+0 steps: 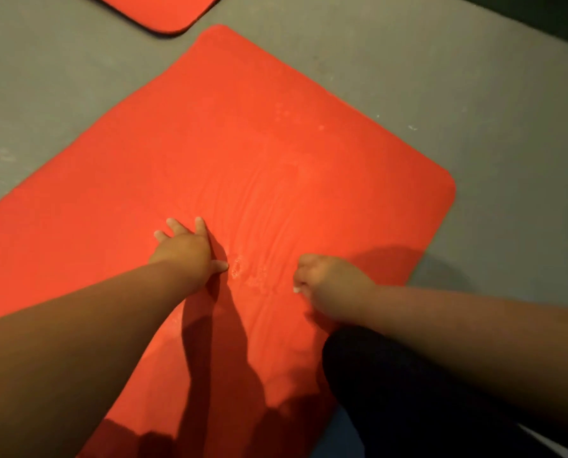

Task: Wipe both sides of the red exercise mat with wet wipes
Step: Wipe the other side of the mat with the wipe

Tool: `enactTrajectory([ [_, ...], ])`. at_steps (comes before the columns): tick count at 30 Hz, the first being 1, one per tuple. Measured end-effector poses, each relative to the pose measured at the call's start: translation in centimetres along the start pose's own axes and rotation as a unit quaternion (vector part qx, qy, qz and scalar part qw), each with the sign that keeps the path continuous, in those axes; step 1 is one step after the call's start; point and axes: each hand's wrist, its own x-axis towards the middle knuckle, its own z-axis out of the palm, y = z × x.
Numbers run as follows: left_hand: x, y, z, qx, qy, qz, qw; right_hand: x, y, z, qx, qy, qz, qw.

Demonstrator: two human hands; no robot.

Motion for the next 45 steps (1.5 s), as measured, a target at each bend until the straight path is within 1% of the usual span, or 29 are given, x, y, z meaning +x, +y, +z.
enactTrajectory([
  [1, 0.1, 0.0, 0.1, 0.004, 0.000, -0.003, 1.000, 0.0, 0.0, 0.3, 0.001, -0.010, -0.024, 1.000],
  [2, 0.2, 0.0, 0.1, 0.009, 0.003, -0.004, 1.000, 0.4, 0.6, 0.1, -0.001, 0.001, -0.019, 1.000],
  [4, 0.2, 0.0, 0.2, 0.019, 0.005, -0.002, 1.000, 2.0, 3.3, -1.2, -0.016, 0.042, 0.077, 0.996],
  [7, 0.0, 0.2, 0.2, 0.030, -0.004, -0.007, 1.000, 3.9, 8.9, -5.6, -0.045, 0.116, 0.240, 0.963],
  [9, 0.0, 0.1, 0.2, 0.044, 0.002, 0.000, 0.999, 4.6, 11.1, -7.6, -0.071, 0.119, 0.270, 0.953],
  [11, -0.7, 0.9, 0.4, 0.060, 0.016, 0.092, 0.994, 4.9, 10.2, -7.5, -0.087, 0.080, 0.248, 0.962],
  [13, -1.8, 2.7, 1.7, 0.086, 0.006, 0.185, 0.979, 3.7, 6.9, -4.7, -0.053, 0.042, 0.191, 0.979],
  [14, -2.7, 3.9, 2.2, 0.090, -0.004, 0.195, 0.977, 2.7, 4.7, -2.7, -0.026, 0.000, 0.135, 0.990],
  [16, -3.8, 5.9, 2.3, 0.089, -0.018, 0.160, 0.983, -0.4, 0.5, -0.1, 0.037, -0.091, 0.003, 0.995],
  [17, -3.8, 6.5, 2.5, 0.092, -0.018, 0.147, 0.985, -1.4, 0.1, 0.2, 0.041, -0.120, -0.046, 0.991],
  [18, -3.7, 6.9, 2.7, 0.103, -0.016, 0.144, 0.984, -1.6, 0.7, -0.3, 0.046, -0.111, -0.060, 0.991],
  [19, -3.6, 7.0, 2.8, 0.120, -0.017, 0.146, 0.982, -1.1, 2.3, -0.9, 0.058, -0.076, -0.044, 0.994],
  [20, -3.6, 7.0, 3.0, 0.133, -0.022, 0.141, 0.981, -0.3, 4.3, -1.4, 0.072, -0.011, -0.011, 0.997],
  [22, -3.6, 6.9, 3.2, 0.144, -0.026, 0.134, 0.980, 1.9, 8.4, -3.8, 0.053, 0.094, 0.080, 0.991],
  [24, -3.6, 6.8, 3.4, 0.139, -0.028, 0.133, 0.981, 3.9, 11.0, -5.4, 0.015, 0.129, 0.152, 0.980],
  [26, -3.4, 6.9, 3.4, 0.130, -0.030, 0.130, 0.982, 3.9, 10.4, -4.9, -0.016, 0.111, 0.175, 0.978],
  [27, -3.5, 6.9, 3.4, 0.127, -0.031, 0.125, 0.983, 3.0, 9.0, -4.0, -0.030, 0.082, 0.151, 0.985],
  [29, -3.6, 7.0, 3.5, 0.117, -0.028, 0.118, 0.986, -0.5, 4.9, -0.9, 0.002, 0.022, 0.026, 0.999],
  [31, -3.7, 7.1, 3.4, 0.112, -0.023, 0.114, 0.987, -3.4, 2.6, 0.5, 0.043, -0.076, -0.089, 0.992],
  [32, -3.7, 7.2, 3.2, 0.110, -0.021, 0.113, 0.987, -3.5, 3.3, 0.5, 0.059, -0.082, -0.099, 0.990],
  [33, -3.8, 7.4, 3.2, 0.106, -0.025, 0.111, 0.988, -3.1, 4.6, -0.1, 0.062, -0.067, -0.070, 0.993],
  [34, -4.0, 7.4, 3.2, 0.098, -0.030, 0.105, 0.989, -2.4, 6.2, -0.7, 0.068, -0.036, -0.014, 0.997],
  [35, -4.1, 7.4, 3.1, 0.089, -0.033, 0.098, 0.991, -1.5, 8.1, -1.7, 0.070, 0.019, 0.054, 0.996],
  [37, -4.8, 7.8, 3.2, 0.075, -0.042, 0.089, 0.992, -0.8, 11.7, -4.2, 0.083, 0.137, 0.193, 0.968],
  [38, -5.5, 8.1, 3.3, 0.075, -0.052, 0.086, 0.992, -0.7, 12.7, -4.8, 0.079, 0.165, 0.238, 0.954],
  [39, -6.2, 8.5, 3.5, 0.078, -0.065, 0.085, 0.991, -0.7, 13.1, -5.0, 0.061, 0.167, 0.257, 0.950],
  [41, -7.5, 9.0, 4.2, 0.081, -0.085, 0.086, 0.989, -1.1, 11.4, -3.9, 0.000, 0.118, 0.219, 0.969],
  [43, -8.2, 9.0, 4.8, 0.085, -0.091, 0.088, 0.988, -2.1, 7.8, -1.8, -0.020, 0.056, 0.126, 0.990],
  [45, -8.4, 8.7, 5.1, 0.093, -0.083, 0.093, 0.988, -3.9, 4.0, 0.6, -0.014, -0.069, 0.010, 0.997],
])
